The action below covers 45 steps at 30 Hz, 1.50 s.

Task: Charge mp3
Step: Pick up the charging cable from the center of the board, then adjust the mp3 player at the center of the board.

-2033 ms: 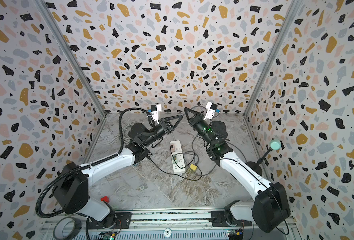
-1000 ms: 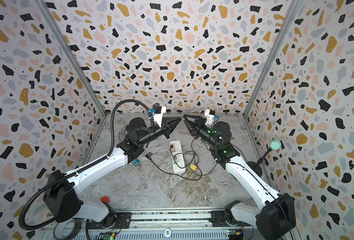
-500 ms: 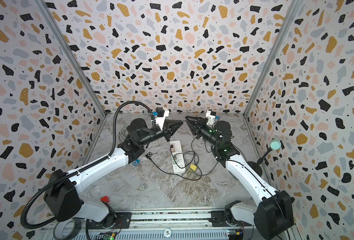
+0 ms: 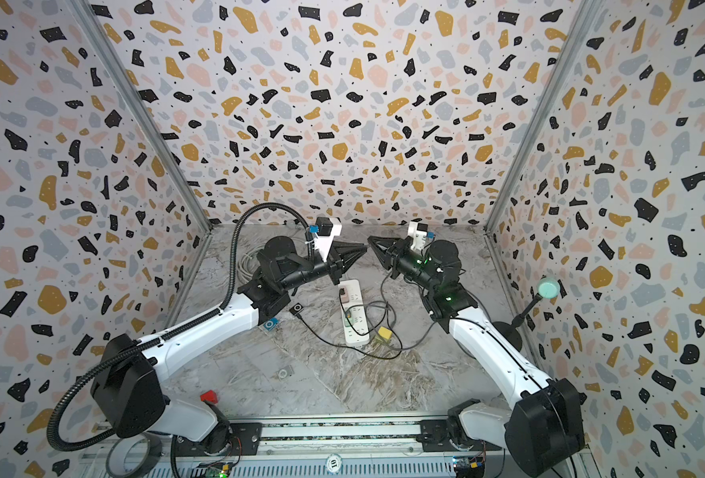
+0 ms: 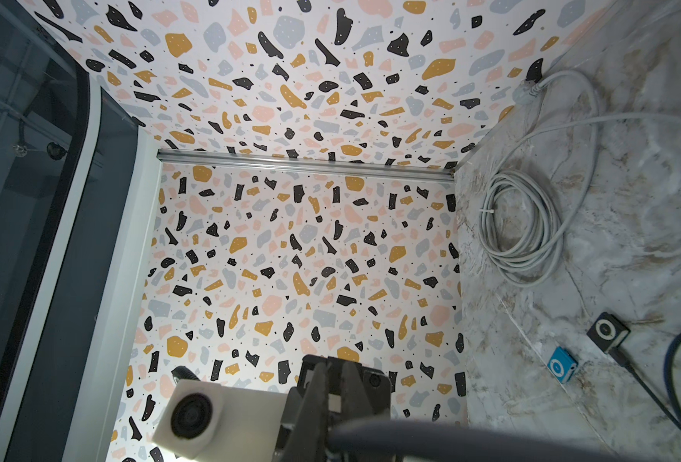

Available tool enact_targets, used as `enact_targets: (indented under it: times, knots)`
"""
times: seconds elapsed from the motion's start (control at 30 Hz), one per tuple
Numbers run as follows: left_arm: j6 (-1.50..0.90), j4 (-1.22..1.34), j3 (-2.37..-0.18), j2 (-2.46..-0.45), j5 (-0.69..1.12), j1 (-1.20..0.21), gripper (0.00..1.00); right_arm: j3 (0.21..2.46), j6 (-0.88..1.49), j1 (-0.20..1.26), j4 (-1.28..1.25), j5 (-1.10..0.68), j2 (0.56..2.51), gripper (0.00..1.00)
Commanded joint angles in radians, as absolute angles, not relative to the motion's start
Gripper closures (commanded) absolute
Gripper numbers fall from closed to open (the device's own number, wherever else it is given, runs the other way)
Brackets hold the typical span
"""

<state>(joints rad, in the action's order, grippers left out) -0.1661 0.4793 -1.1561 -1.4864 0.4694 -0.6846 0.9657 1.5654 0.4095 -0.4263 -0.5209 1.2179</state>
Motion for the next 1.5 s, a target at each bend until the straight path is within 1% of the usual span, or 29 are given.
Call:
enact_targets:
  times: [0.0, 0.1, 0.23, 0.43, 0.47, 0.53, 0.6, 0.8, 0.83, 0.87, 0.9, 0.93, 0.97, 1.03, 1.07, 1.1, 1.13, 1.17, 1.23, 1.27, 1.4, 1.47]
  knots:
    - [-0.136, 0.505, -1.157, -1.494, 0.483, -0.687, 1.00, 0.983, 1.554, 0.410, -0.419, -0.555, 1.177, 0.92]
    - [-0.126, 0.494, -1.159, -1.498, 0.485, -0.687, 1.00, 0.976, 1.551, 0.410, -0.407, -0.571, 1.170, 0.92]
    - [-0.110, 0.474, -1.163, -1.503, 0.491, -0.687, 1.00, 0.961, 1.549, 0.410, -0.400, -0.579, 1.156, 0.88]
    - [-0.097, 0.454, -1.161, -1.506, 0.495, -0.687, 1.00, 0.962, 1.547, 0.407, -0.392, -0.595, 1.152, 0.86]
    - [-0.098, 0.454, -1.161, -1.506, 0.495, -0.687, 1.00, 0.963, 1.542, 0.407, -0.383, -0.597, 1.154, 0.87]
    - [-0.097, 0.453, -1.163, -1.508, 0.500, -0.687, 1.00, 0.963, 1.542, 0.407, -0.381, -0.600, 1.154, 0.92]
    - [-0.091, 0.447, -1.169, -1.513, 0.502, -0.687, 1.00, 0.960, 1.543, 0.405, -0.380, -0.602, 1.157, 1.00]
    - [-0.083, 0.434, -1.161, -1.514, 0.464, -0.685, 1.00, 0.976, 1.518, 0.404, -0.348, -0.621, 1.158, 1.00]
    - [-0.099, 0.437, -1.160, -1.515, 0.447, -0.679, 0.96, 0.976, 1.513, 0.404, -0.340, -0.615, 1.153, 1.00]
    - [-0.143, 0.433, -1.163, -1.516, 0.411, -0.665, 0.87, 0.973, 1.506, 0.400, -0.339, -0.601, 1.145, 1.00]
    - [-0.216, 0.405, -1.179, -1.514, 0.371, -0.640, 0.68, 0.966, 1.494, 0.394, -0.345, -0.586, 1.137, 1.00]
    - [-0.295, 0.359, -1.200, -1.510, 0.339, -0.608, 0.56, 0.961, 1.475, 0.380, -0.352, -0.567, 1.129, 1.00]
    - [-0.392, 0.272, -1.222, -1.496, 0.287, -0.562, 0.51, 0.956, 1.443, 0.359, -0.348, -0.540, 1.117, 1.00]
    - [-0.536, 0.073, -1.220, -1.445, 0.201, -0.479, 0.47, 0.956, 1.371, 0.296, -0.296, -0.507, 1.102, 1.00]
    - [-0.573, -0.018, -1.198, -1.411, 0.155, -0.454, 0.39, 0.962, 1.336, 0.262, -0.268, -0.507, 1.103, 1.00]
    - [-0.589, -0.121, -1.185, -1.378, 0.086, -0.443, 0.28, 0.965, 1.318, 0.239, -0.260, -0.513, 1.109, 1.00]
    - [-0.600, -0.258, -1.180, -1.359, 0.019, -0.436, 0.21, 0.969, 1.300, 0.217, -0.259, -0.534, 1.121, 1.00]
    - [-0.600, -0.389, -1.180, -1.360, -0.003, -0.424, 0.20, 0.976, 1.289, 0.203, -0.259, -0.560, 1.137, 1.00]
    - [-0.571, -0.607, -1.184, -1.385, -0.037, -0.400, 0.22, 0.998, 1.259, 0.193, -0.233, -0.586, 1.163, 1.00]
    - [-0.560, -0.681, -1.181, -1.393, -0.082, -0.394, 0.22, 1.008, 1.241, 0.193, -0.218, -0.592, 1.173, 1.00]
    - [-0.530, -0.747, -1.127, -1.412, -0.237, -0.385, 0.21, 1.006, 1.221, 0.188, -0.211, -0.621, 1.190, 1.00]
    - [-0.490, -0.783, -1.126, -1.467, -0.272, -0.376, 0.22, 0.998, 1.224, 0.177, -0.218, -0.650, 1.204, 1.00]
